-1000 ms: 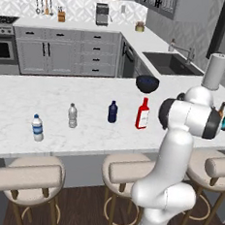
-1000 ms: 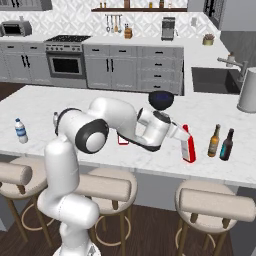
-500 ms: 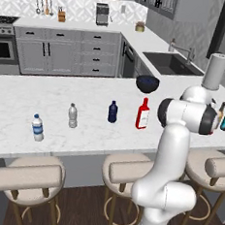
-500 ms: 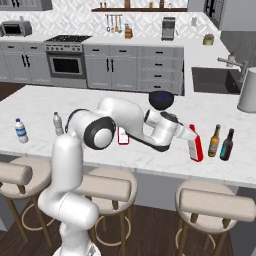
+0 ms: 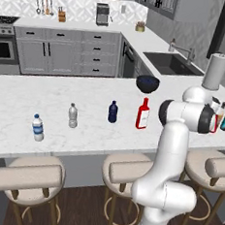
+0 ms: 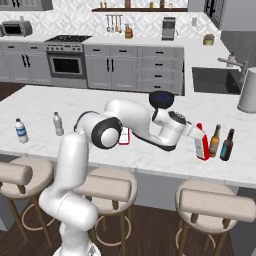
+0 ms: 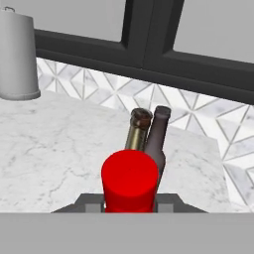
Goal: Move the plastic bottles in the middle to the plastics group, and the glass bottles in the middle to the glass group.
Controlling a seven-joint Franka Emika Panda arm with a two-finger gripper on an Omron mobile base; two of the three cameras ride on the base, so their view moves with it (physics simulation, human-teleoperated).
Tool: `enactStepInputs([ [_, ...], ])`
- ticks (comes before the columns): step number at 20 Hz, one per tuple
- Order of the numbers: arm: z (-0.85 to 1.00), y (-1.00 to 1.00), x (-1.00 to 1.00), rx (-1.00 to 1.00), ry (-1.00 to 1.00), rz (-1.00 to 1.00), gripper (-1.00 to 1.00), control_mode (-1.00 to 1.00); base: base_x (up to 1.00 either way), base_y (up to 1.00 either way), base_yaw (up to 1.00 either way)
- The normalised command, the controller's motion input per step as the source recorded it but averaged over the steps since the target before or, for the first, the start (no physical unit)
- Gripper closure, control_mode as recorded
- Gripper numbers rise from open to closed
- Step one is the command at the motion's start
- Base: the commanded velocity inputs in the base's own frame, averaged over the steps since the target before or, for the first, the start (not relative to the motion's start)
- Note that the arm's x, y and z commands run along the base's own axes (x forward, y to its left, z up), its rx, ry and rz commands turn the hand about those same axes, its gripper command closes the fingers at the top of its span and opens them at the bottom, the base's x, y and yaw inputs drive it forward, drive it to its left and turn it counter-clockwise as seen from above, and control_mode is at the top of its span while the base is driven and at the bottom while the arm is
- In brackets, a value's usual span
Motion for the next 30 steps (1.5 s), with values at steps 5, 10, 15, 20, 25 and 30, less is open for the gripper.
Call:
enactStepInputs([
  [5,-0.21,-0.34,0.00,0.01,0.00,0.00,1.00,-1.00,0.00,0.00,0.00],
  [10,-0.27,-0.28,-0.01,0.03,0.00,0.00,1.00,-1.00,0.00,0.00,0.00],
  [15,-0.24,-0.15,-0.10,0.09,0.00,0.00,1.00,-1.00,0.00,0.00,0.00],
  [20,-0.19,0.01,-0.29,0.12,0.00,0.00,1.00,-1.00,0.00,0.00,0.00],
  [25,-0.08,0.08,-0.22,0.06,0.00,0.00,1.00,-1.00,0.00,0.00,0.00],
  [30,-0.25,0.10,-0.14,0.01,0.00,0.00,1.00,-1.00,0.00,0.00,0.00],
])
